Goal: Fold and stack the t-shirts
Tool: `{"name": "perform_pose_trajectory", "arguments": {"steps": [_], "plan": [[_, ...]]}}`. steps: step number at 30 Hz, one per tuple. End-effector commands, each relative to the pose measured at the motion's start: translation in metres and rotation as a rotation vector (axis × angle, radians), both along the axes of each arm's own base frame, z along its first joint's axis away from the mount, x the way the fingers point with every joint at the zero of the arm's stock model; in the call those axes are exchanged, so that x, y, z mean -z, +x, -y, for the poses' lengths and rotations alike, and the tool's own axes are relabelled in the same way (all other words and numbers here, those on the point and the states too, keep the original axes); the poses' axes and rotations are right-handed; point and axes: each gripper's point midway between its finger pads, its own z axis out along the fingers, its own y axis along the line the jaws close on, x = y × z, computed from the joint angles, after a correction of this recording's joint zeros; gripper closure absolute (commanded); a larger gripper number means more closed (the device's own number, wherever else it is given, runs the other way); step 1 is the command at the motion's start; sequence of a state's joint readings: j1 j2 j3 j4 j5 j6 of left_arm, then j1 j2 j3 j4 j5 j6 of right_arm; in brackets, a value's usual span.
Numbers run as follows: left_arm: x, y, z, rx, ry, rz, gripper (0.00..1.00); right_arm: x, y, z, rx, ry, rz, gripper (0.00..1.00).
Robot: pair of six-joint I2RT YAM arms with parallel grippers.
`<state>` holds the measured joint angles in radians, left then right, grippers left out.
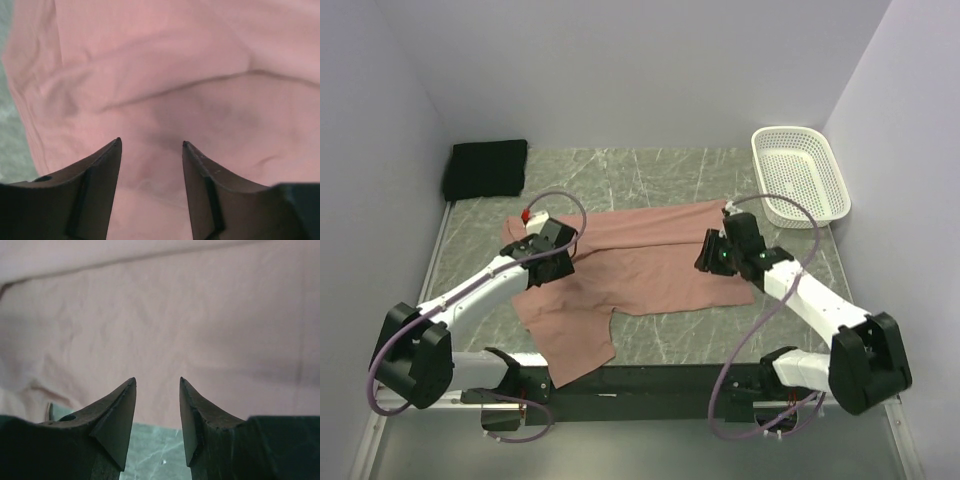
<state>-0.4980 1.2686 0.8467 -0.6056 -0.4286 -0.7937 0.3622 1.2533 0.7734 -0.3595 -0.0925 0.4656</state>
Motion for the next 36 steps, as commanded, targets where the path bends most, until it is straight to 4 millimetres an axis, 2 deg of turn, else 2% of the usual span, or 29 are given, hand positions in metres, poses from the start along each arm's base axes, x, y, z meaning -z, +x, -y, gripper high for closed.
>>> {"name": "perform_pose_trajectory", "arguments": {"steps": [1, 3, 9, 17, 26, 36], "plan": [[0.011, -0.002, 0.009, -0.063, -0.089, 0.032, 0.48, -0.017, -0.002, -0.022, -0.033, 0.118, 0.123, 0.53], [0.016, 0.002, 0.01, -0.083, -0.106, 0.059, 0.52, -0.014, -0.01, -0.032, -0.053, 0.153, 0.137, 0.53], [0.022, 0.02, 0.006, -0.116, -0.05, 0.077, 0.58, -0.004, -0.021, -0.046, -0.084, 0.174, 0.127, 0.53], [0.044, 0.027, -0.004, -0.171, 0.018, 0.06, 0.59, 0.003, -0.024, -0.048, -0.09, 0.175, 0.127, 0.53], [0.056, 0.04, -0.018, -0.204, 0.089, 0.031, 0.58, 0.009, -0.024, -0.05, -0.098, 0.181, 0.114, 0.53], [0.038, 0.067, -0.028, -0.231, 0.138, 0.067, 0.58, 0.012, -0.023, -0.053, -0.102, 0.184, 0.096, 0.53]]}}
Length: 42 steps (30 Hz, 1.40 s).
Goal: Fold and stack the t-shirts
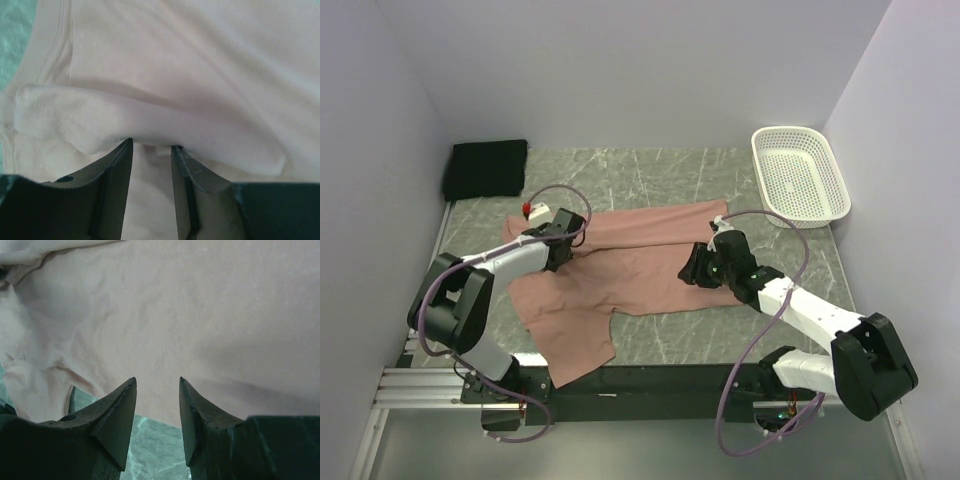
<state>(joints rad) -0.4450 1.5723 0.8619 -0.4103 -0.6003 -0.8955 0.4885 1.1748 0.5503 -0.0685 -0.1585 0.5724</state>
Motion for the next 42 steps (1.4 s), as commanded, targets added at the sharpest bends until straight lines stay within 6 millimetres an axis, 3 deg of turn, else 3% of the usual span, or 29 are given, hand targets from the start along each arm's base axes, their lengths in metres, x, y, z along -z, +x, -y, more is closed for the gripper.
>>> {"name": "perform_pose_trajectory", "arguments": {"steps": [1, 6, 11, 15, 22, 26, 35, 42], "plan": [[-0.016, 0.024, -0.008, -0.024, 0.037, 0.047, 0.58, -0.004, 0.006, -0.006, -0.002, 0.017, 0.021, 0.53], [-0.025, 0.045, -0.014, -0.023, 0.063, 0.06, 0.57, 0.0, 0.006, -0.008, -0.012, 0.019, 0.008, 0.54], [-0.018, 0.064, -0.021, -0.034, 0.08, 0.033, 0.56, 0.002, 0.006, -0.009, -0.021, 0.017, -0.003, 0.54], [-0.018, 0.066, -0.021, -0.037, 0.075, 0.019, 0.52, 0.0, 0.004, -0.011, -0.028, 0.026, -0.005, 0.54], [-0.05, 0.042, -0.014, -0.067, -0.072, 0.108, 0.41, -0.001, 0.001, -0.01, -0.034, 0.026, 0.001, 0.54], [-0.05, 0.027, -0.004, -0.073, -0.175, 0.118, 0.41, -0.003, 0.0, -0.013, -0.051, 0.035, 0.004, 0.54], [-0.012, 0.011, 0.01, -0.066, -0.288, 0.06, 0.44, -0.007, -0.004, -0.01, -0.051, 0.026, 0.023, 0.54], [-0.004, 0.017, 0.009, -0.066, -0.303, 0.063, 0.48, -0.007, -0.005, -0.006, -0.033, 0.011, 0.028, 0.53]]}}
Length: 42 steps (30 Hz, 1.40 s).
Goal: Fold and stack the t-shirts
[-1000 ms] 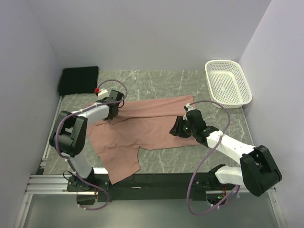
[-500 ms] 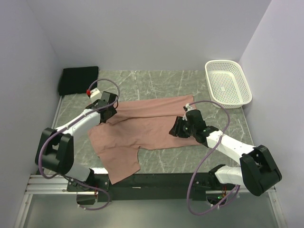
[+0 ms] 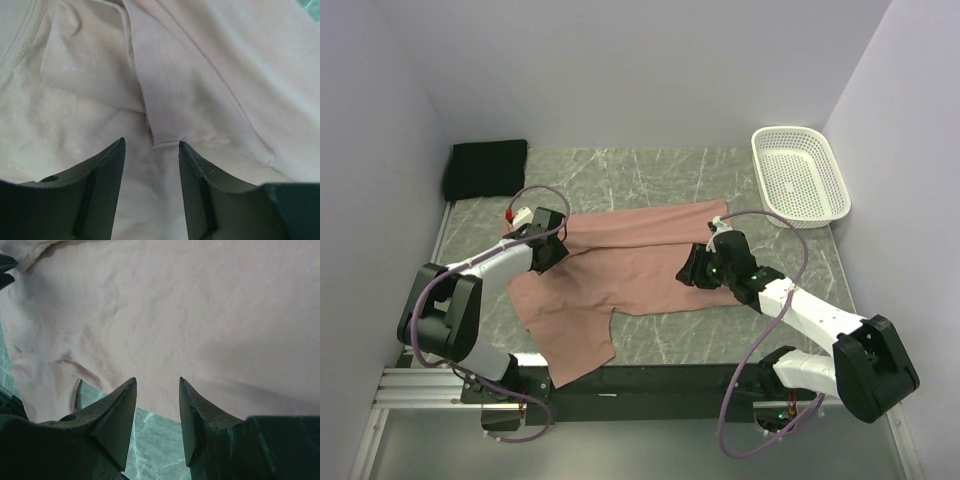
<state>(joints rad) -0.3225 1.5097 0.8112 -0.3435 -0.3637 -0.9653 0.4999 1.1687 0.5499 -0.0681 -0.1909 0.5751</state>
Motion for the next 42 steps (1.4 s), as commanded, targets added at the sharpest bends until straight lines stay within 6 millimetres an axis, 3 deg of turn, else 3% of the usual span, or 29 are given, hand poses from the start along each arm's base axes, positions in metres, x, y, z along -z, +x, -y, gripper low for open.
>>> {"name": "perform_pose_trajectory", "arguments": {"steps": [1, 14, 19, 31, 42], "plan": [[-0.003, 0.014, 0.006, -0.005, -0.037, 0.047, 0.48, -0.004, 0.001, 0.002, 0.001, -0.009, 0.035, 0.53], [0.01, 0.023, 0.004, -0.003, -0.001, 0.021, 0.58, 0.0, -0.002, 0.002, -0.005, -0.018, 0.018, 0.53], [0.008, 0.022, 0.001, -0.002, 0.009, 0.025, 0.72, 0.0, -0.002, 0.002, -0.011, -0.017, 0.018, 0.53], [-0.017, 0.029, -0.002, -0.007, 0.034, 0.059, 0.65, 0.002, -0.003, -0.002, -0.022, -0.007, 0.001, 0.53], [-0.006, 0.034, 0.003, 0.01, 0.029, 0.029, 0.66, 0.005, -0.003, -0.001, -0.02, -0.017, -0.004, 0.54]]}}
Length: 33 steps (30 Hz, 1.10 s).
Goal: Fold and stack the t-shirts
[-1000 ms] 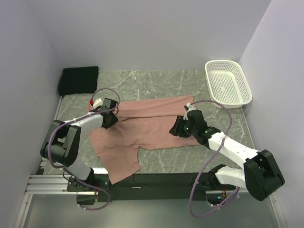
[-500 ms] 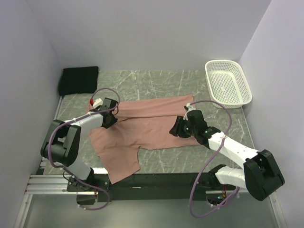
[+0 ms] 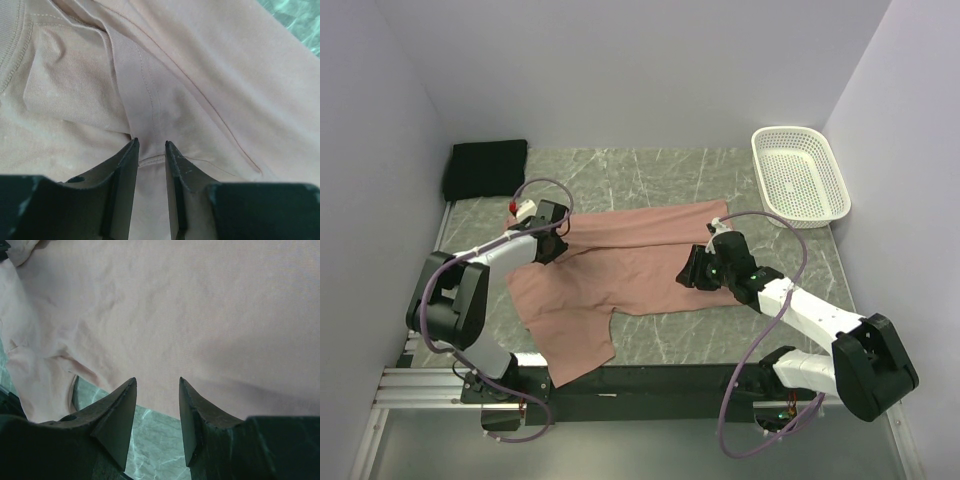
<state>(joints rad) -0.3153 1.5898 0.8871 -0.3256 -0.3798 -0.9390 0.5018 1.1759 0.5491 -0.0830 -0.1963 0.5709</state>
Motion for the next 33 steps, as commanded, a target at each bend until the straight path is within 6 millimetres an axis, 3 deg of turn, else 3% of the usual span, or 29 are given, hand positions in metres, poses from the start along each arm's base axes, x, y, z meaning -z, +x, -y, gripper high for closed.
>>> {"name": "perform_pose_trajectory", "arguments": {"steps": [1, 7, 13, 15, 17, 20, 33], "plan": [[-0.003, 0.011, 0.001, 0.004, 0.007, 0.01, 0.66, 0.001, 0.001, -0.001, -0.013, -0.01, 0.015, 0.53], [0.006, 0.004, 0.004, -0.001, -0.012, -0.021, 0.66, 0.002, 0.0, -0.001, -0.016, -0.012, 0.013, 0.54], [0.002, 0.001, 0.003, -0.002, -0.014, -0.021, 0.69, 0.004, 0.0, -0.003, -0.017, -0.006, 0.005, 0.53], [-0.002, 0.0, 0.003, -0.001, -0.016, -0.014, 0.73, 0.003, 0.0, -0.002, -0.015, -0.006, 0.006, 0.54], [-0.009, 0.002, 0.003, -0.002, -0.016, -0.005, 0.88, 0.003, 0.0, -0.002, -0.014, -0.006, 0.007, 0.54], [-0.018, 0.001, 0.003, -0.002, -0.014, 0.002, 0.99, 0.002, 0.0, -0.001, -0.01, -0.007, 0.012, 0.54], [-0.039, -0.025, 0.033, 0.064, -0.084, -0.042, 0.96, -0.004, 0.001, 0.001, -0.008, -0.014, 0.034, 0.54]]}}
